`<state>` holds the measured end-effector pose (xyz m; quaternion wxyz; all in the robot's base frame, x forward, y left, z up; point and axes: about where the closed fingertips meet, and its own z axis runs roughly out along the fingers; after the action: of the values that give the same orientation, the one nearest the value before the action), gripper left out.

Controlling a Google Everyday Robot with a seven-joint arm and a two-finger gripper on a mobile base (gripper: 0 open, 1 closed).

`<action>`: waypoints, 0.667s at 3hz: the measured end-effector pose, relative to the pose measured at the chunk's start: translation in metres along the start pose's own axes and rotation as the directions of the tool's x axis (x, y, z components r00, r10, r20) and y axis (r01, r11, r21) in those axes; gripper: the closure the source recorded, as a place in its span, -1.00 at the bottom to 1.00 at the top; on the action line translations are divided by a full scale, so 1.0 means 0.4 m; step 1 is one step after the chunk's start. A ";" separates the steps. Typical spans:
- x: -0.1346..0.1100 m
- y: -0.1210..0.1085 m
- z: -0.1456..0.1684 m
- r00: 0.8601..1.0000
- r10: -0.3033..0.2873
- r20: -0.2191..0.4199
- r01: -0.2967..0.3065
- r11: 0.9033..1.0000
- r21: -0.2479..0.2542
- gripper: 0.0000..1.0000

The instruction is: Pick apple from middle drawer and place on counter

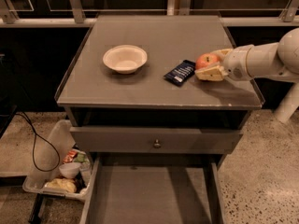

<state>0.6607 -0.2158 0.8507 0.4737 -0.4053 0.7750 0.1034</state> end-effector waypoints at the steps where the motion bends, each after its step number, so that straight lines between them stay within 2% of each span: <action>1: -0.005 -0.001 -0.002 1.000 0.000 -0.001 0.000 1.000 0.000 0.21; 2: -0.005 -0.001 -0.002 1.000 0.000 -0.001 0.000 1.000 0.000 -0.25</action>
Offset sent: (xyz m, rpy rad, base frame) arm 0.0001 0.0002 0.0020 -0.0003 0.0006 0.0001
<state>0.6607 -0.2155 0.8528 0.4734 -0.4053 0.7752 0.1034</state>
